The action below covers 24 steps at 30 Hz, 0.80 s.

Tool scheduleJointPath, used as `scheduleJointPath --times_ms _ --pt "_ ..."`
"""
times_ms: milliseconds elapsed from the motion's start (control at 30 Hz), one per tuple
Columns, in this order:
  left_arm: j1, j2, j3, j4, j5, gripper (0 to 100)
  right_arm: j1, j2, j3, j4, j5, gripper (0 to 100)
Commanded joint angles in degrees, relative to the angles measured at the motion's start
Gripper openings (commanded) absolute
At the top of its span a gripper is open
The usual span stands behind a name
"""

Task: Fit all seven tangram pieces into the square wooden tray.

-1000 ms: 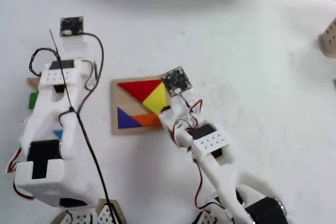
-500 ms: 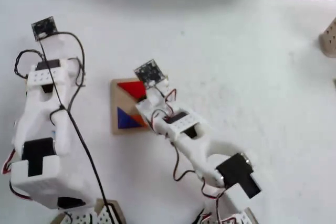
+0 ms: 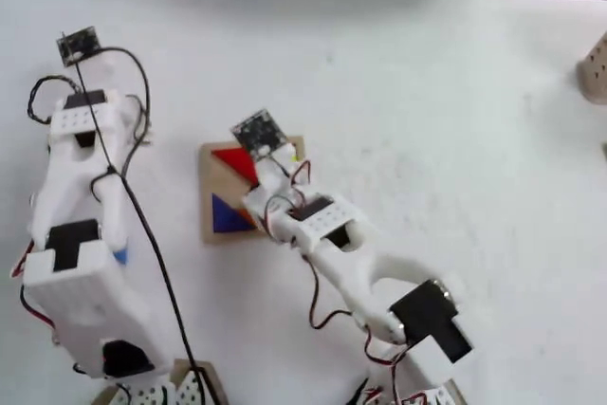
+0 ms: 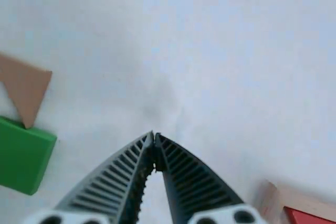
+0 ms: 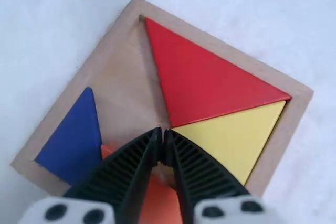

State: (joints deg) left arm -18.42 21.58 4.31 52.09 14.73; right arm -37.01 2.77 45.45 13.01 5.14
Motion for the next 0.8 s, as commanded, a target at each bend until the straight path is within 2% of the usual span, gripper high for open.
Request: scheduleJointPath --times_ms 0,133,267,433,567,767 --pt "-1.5 0.7 -5.7 2.4 0.7 3 0.0 -1.5 -1.1 3.7 1.0 1.8" --pt "-1.5 1.3 -6.3 2.8 0.7 3 0.0 -4.4 -1.0 7.7 1.0 1.8" --pt "-1.5 1.3 -6.4 2.8 0.7 3 2.2 -8.4 -1.0 14.5 1.0 1.8" --pt "-1.5 1.2 -6.5 2.8 0.7 3 6.2 -14.6 -1.0 17.6 1.0 1.8" --pt "-2.4 0.9 -6.6 4.0 0.7 3 10.5 -15.9 -1.0 16.6 1.0 2.1" --pt "-4.0 0.8 -6.6 4.5 0.7 4 18.9 -10.9 -1.0 5.7 1.0 2.1"
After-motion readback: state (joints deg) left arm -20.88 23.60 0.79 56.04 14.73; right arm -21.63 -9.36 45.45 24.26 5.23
